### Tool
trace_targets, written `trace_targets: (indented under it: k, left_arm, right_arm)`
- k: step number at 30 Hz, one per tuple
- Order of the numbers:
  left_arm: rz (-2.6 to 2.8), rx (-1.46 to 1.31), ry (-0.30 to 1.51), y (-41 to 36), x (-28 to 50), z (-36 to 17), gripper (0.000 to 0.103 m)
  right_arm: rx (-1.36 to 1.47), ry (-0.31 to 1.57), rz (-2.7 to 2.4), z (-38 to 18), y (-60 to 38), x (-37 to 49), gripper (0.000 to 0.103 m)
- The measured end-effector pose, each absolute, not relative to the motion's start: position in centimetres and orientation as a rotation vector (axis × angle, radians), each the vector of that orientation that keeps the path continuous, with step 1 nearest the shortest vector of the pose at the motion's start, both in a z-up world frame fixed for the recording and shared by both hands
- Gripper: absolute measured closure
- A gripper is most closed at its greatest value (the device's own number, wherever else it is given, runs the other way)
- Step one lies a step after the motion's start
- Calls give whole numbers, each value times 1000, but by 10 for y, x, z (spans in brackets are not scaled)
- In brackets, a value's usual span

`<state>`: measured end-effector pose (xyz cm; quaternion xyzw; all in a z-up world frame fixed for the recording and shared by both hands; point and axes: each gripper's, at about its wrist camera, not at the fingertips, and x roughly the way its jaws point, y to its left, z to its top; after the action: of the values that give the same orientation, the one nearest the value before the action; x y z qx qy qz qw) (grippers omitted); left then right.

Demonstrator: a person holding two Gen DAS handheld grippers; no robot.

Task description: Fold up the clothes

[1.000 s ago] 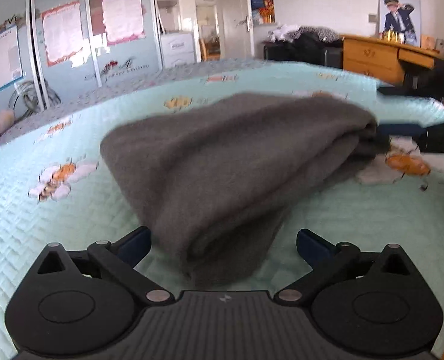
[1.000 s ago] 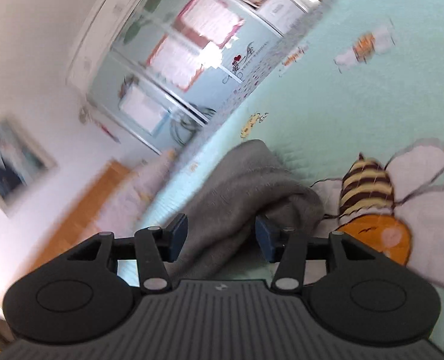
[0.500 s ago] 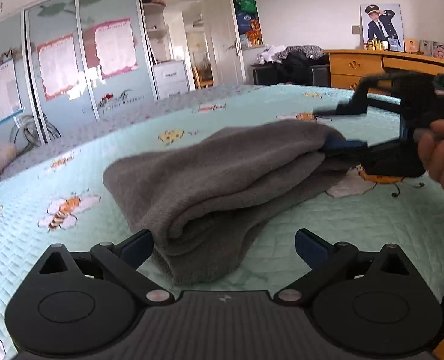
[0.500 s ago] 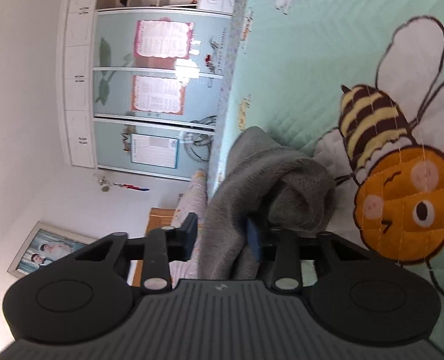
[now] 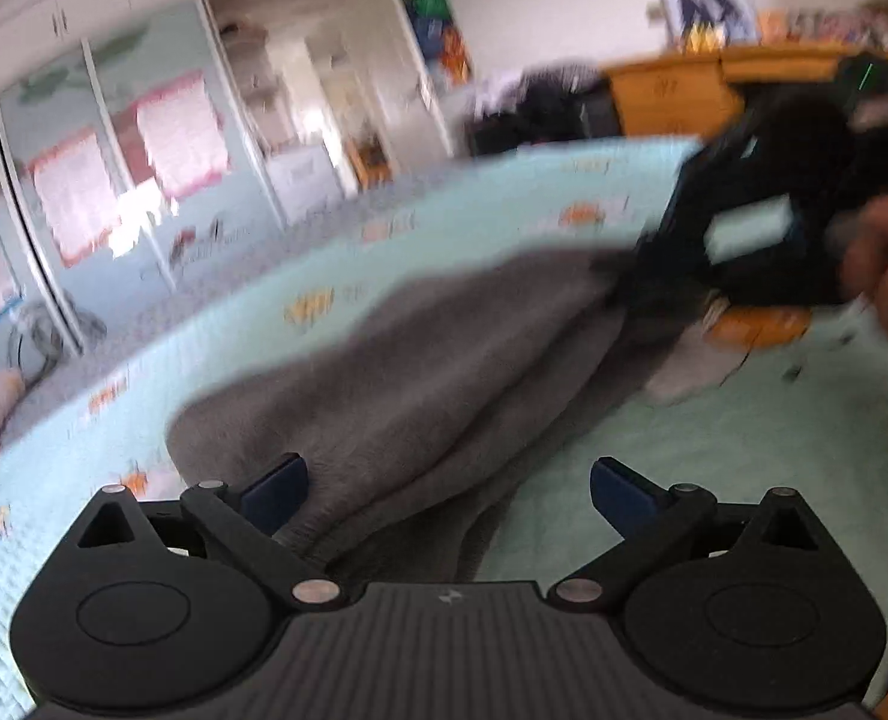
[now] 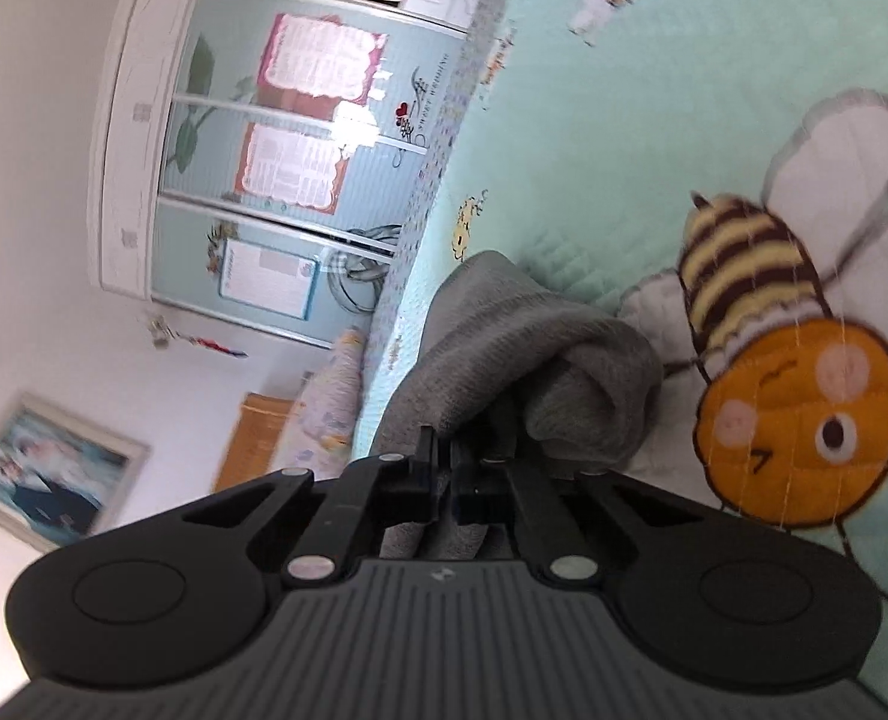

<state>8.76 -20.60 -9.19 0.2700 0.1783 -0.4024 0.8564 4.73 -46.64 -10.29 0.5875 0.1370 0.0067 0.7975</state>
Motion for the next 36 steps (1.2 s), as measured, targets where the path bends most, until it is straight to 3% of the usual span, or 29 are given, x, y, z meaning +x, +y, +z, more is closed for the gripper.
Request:
trace_targets:
  k: [6,10,15,22,27,29,31,32,34,36]
  left_arm:
    - [-850,595,388,-201,86,-97,1]
    - [-863,594,397,-195,86,-102,1]
    - [-865,607,387,-192,85,-106,1]
    - [-860,616,381,-195,86,-109,1]
    - [-860,612,374,-194,85,-112,1]
    - [-855,608,366,-194,85,-113,1]
    - [-854,606,362,-194,85,-114,1]
    - [-854,606,360,-194,85,-115,1]
    - [-856,608,360,-194,86,-115,1]
    - [-859,608,360,-192,86,-115,1]
  right_arm:
    - [1038,308,-19,-84,-451,44,100]
    - [1168,386,-55,-122,-451,36,100]
    - [1163,410,-50,-116,-452,26,100]
    - [966,259,45,-42,-450,24,97]
    - [1048,483,-1,-99,-477,41,95]
    - [1079,574,-19,-121,-488,47,103]
    - [1060,563,-33,-126,-489,38,103]
    - [1034,516,-34,-122,-485,28,94]
    - [1010,403,3,-102,-484,15,92]
    - [855,365,2,-75,-484,15,75]
